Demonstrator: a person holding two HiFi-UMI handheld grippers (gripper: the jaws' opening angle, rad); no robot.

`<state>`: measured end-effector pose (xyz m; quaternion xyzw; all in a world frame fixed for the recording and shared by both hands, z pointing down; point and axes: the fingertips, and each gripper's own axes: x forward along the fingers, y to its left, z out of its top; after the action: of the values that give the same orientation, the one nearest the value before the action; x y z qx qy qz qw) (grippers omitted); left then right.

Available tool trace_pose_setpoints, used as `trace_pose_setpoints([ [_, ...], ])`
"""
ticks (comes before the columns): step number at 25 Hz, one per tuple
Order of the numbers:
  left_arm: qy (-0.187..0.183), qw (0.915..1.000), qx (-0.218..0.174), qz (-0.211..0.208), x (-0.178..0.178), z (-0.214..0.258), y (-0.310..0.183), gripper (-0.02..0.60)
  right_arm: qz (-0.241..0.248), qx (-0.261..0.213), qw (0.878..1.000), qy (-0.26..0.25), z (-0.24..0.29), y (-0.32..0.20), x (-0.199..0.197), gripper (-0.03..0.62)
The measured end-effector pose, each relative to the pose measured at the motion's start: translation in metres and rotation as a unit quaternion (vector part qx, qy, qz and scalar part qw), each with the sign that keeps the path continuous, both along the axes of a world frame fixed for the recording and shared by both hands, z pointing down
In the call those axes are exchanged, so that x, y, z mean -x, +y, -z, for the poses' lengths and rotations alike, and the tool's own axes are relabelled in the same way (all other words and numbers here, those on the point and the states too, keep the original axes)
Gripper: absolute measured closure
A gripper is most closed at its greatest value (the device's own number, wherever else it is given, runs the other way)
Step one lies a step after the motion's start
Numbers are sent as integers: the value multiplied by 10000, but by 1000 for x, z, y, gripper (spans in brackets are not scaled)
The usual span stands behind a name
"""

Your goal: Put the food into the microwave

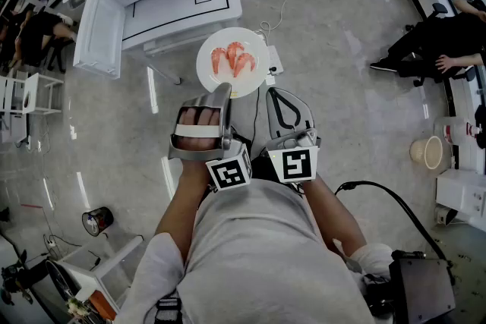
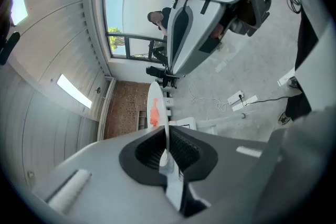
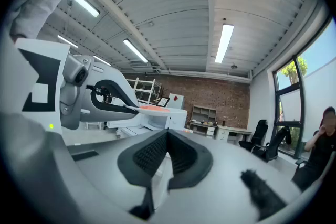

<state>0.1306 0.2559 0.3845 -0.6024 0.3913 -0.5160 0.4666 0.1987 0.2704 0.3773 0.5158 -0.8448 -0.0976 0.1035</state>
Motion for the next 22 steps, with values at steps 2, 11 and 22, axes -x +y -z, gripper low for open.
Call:
trace_pose_setpoints([
  [2,4,10000,18,27,2,0,1,560,9,-11,10000,7,2,0,1,585],
  [11,-2,9999,60,113,17,-5,-12,558,101,132,9997,178,-6,-14,21,583],
  [22,-227,9997,-2,38,76,-19,-98,558,176,437,9984,326,-31,-106,82,584],
])
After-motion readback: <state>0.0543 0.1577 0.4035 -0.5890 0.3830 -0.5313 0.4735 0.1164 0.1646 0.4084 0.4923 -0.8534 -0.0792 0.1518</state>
